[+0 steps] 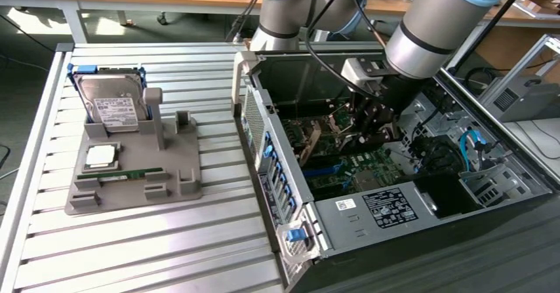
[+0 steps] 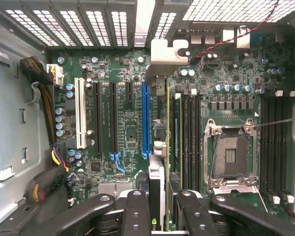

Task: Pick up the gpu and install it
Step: 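Insert the gpu into the slot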

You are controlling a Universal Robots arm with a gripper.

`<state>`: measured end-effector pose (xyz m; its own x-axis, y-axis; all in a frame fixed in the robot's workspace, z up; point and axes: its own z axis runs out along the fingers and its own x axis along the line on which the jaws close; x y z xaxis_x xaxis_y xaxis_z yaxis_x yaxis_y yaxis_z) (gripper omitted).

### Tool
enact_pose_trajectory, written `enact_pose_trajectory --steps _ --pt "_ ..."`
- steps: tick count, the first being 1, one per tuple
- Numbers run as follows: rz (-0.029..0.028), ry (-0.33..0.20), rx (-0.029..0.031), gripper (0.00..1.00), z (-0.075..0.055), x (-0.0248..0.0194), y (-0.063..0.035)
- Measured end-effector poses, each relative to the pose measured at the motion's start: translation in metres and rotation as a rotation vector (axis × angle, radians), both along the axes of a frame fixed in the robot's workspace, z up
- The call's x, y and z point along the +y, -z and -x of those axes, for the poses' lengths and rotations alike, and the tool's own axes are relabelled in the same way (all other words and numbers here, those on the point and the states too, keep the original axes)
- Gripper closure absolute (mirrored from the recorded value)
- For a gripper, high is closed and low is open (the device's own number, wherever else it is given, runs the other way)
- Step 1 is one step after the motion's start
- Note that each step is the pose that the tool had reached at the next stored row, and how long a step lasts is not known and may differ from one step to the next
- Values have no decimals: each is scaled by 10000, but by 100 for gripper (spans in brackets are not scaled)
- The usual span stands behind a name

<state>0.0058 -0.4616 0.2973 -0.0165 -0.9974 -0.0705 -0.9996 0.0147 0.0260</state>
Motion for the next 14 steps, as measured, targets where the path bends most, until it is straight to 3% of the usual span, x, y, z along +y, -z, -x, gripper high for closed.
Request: enact_pose_trajectory --steps 14 --pt "0 1 0 73 27 -35 11"
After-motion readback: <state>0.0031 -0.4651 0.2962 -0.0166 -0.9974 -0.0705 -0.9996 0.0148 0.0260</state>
